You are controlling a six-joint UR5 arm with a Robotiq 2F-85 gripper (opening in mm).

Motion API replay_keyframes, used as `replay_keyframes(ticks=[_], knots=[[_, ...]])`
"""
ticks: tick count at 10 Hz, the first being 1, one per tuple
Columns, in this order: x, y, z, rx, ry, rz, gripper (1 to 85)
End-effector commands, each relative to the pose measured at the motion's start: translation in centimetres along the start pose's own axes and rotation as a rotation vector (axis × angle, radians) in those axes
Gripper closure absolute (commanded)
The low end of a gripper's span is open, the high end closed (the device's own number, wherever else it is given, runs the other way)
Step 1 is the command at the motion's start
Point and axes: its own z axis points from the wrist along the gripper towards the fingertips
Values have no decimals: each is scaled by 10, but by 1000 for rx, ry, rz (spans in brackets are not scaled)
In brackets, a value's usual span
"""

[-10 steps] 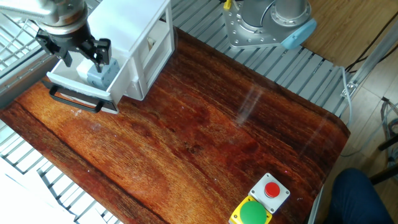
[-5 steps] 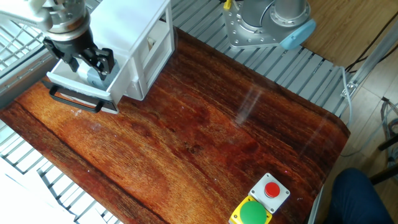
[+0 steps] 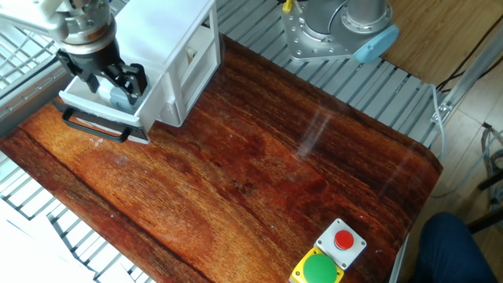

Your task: Take something out of a drawer

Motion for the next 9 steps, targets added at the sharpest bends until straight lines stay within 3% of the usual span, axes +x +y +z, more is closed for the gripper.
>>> replay_keyframes(ticks=[1,6,9], knots=[[-8,1,-2,-2,-28,65,117],[-15,6,-2,-22,-55,34,127],[-3,-16,-6,-25,-43,-29,103]])
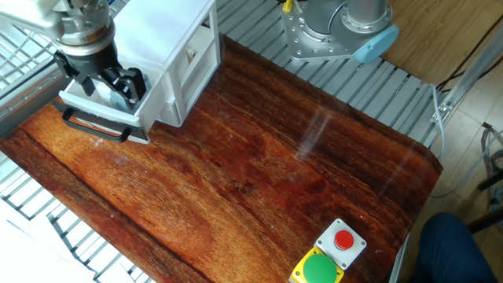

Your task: Take something out of a drawer

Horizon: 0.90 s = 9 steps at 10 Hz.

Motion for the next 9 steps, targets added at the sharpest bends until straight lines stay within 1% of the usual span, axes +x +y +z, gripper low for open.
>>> replay_keyframes(ticks=[1,2,3,5,7,8,9], knots=[[8,-19,-3,-15,-2,-52,100],[9,-24,-1,-12,-1,-52,97],[10,-27,6,-12,-4,-46,97],[12,-22,18,-50,-23,-25,83],[16,-12,16,-94,-19,10,67],[15,-8,15,-108,-23,13,50],[15,-8,15,-108,-25,17,47]])
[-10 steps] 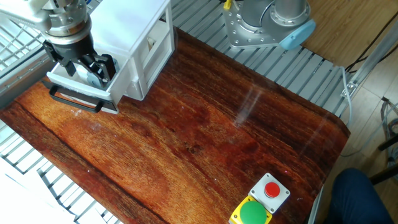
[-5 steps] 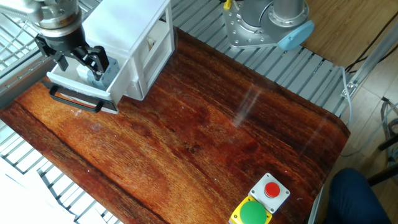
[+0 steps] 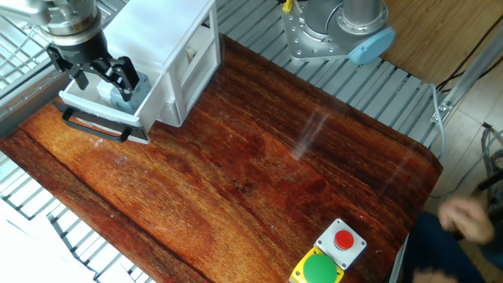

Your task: Take something out of a drawer

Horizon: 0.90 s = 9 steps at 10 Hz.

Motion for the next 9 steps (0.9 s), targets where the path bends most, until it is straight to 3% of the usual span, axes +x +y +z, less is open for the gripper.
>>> replay_keyframes(ticks=[1,4,9], knots=[[1,6,1,-36,-12,22,47],[5,-3,4,-15,-18,4,53],[8,0,8,-33,-29,7,50]])
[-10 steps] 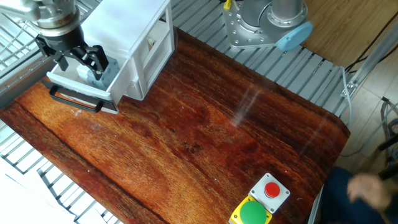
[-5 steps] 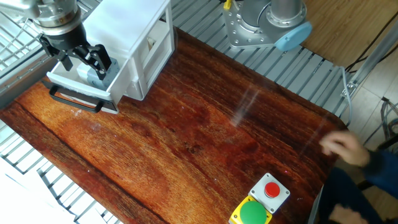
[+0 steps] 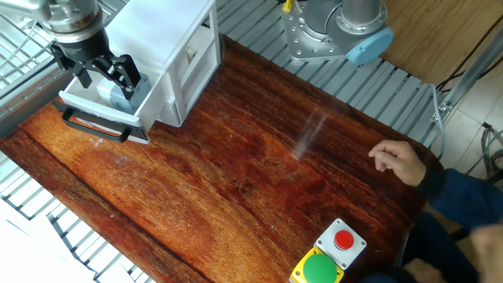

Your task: Take something out of a drawer

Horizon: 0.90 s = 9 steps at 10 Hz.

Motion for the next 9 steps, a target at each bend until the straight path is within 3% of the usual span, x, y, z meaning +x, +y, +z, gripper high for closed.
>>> replay_keyframes(ticks=[1,9], knots=[[1,2,2,-17,-16,3,47],[-3,-1,11,-10,-49,0,107]])
